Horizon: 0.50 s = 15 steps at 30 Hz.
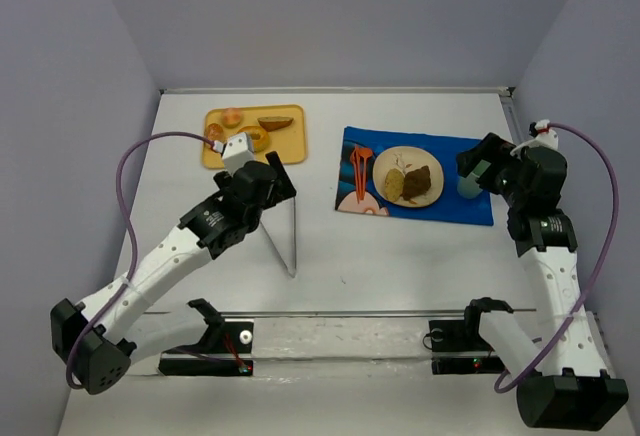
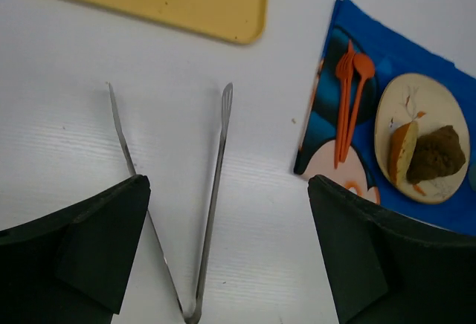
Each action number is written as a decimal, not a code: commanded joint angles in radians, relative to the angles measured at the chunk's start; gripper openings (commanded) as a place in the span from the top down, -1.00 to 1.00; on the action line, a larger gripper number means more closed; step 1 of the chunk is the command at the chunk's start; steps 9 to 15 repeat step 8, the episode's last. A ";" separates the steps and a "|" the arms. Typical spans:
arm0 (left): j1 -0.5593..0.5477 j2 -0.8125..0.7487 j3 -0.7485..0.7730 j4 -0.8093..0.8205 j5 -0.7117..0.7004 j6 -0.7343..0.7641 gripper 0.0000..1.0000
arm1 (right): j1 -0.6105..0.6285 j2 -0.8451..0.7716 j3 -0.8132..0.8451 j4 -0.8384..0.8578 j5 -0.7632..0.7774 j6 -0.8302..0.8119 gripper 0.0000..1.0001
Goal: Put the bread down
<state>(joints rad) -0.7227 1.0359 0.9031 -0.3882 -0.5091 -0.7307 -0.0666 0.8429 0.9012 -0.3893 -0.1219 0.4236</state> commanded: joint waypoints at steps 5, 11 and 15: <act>0.003 -0.060 0.089 0.011 -0.160 0.076 -0.98 | -0.006 -0.064 -0.005 0.020 0.065 -0.002 -1.00; 0.002 -0.077 0.069 0.037 -0.160 0.088 -0.98 | -0.006 -0.071 -0.010 0.020 0.079 -0.005 -1.00; 0.002 -0.077 0.069 0.037 -0.160 0.088 -0.98 | -0.006 -0.071 -0.010 0.020 0.079 -0.005 -1.00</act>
